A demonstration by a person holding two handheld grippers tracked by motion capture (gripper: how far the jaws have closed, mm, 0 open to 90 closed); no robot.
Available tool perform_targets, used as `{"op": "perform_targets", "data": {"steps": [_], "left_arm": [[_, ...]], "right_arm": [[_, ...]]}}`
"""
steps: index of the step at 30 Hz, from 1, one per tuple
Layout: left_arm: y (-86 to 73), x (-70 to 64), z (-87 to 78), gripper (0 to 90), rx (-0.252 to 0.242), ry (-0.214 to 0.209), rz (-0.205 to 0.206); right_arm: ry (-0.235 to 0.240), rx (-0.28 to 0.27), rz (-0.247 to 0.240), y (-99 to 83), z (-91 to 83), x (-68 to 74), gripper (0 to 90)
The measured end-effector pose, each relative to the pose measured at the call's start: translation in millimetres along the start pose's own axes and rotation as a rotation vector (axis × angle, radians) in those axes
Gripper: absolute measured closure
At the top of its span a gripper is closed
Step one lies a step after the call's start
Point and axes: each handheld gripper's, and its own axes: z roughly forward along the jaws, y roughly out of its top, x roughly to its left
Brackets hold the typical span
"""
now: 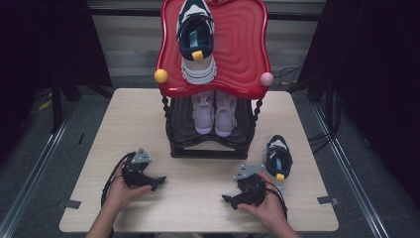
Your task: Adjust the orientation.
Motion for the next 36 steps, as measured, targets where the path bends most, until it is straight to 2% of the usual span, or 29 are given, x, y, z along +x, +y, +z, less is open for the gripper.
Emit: {"op": "perform_targets", "data": {"steps": [2,5,6,8,13,22,25,28,30,36], "left_arm": [[0.0,0.0,0.0,0.0,0.0,0.0,0.0],[0.0,0.0,-0.5,0.0,0.003,0.004,0.002],[-0.1,0.0,-0.5,0.0,0.002,0.003,0.002],[0.0,0.0,-0.5,0.0,0.003,0.003,0.003],[0.0,0.0,-0.5,0.0,0.002,0.003,0.002],[0.0,0.1,-0.5,0.0,0.002,0.003,0.002],[0.0,0.1,-0.6,0.0,0.003,0.003,0.002],[-0.1,0.2,-0.4,0.0,0.001,0.001,0.001],[-0.1,0.2,-0.4,0.0,0.0,0.0,0.001],[-0.2,0.3,-0.4,0.0,0.0,0.0,0.001]], "right_arm": [[0.037,0.021,-0.002,5.0,-5.9,-0.2,15.6],[0.059,0.06,-0.05,14.7,-18.3,-1.8,18.3],[0.064,0.073,-0.039,17.5,-22.0,-1.1,19.5],[0.087,0.097,-0.074,25.4,-31.0,-4.7,20.9],[0.11,0.167,-0.095,38.7,-50.7,-12.3,24.1],[0.103,0.26,-0.152,55.6,-82.0,-28.1,27.8],[0.089,0.266,-0.175,60.7,-93.2,-36.0,28.8],[0.074,0.272,-0.179,64.8,-102.8,-42.5,30.6],[0.058,0.295,-0.174,66.1,-107.4,-46.6,30.7],[0.044,0.319,-0.153,67.3,-117.2,-59.8,31.8]]}}
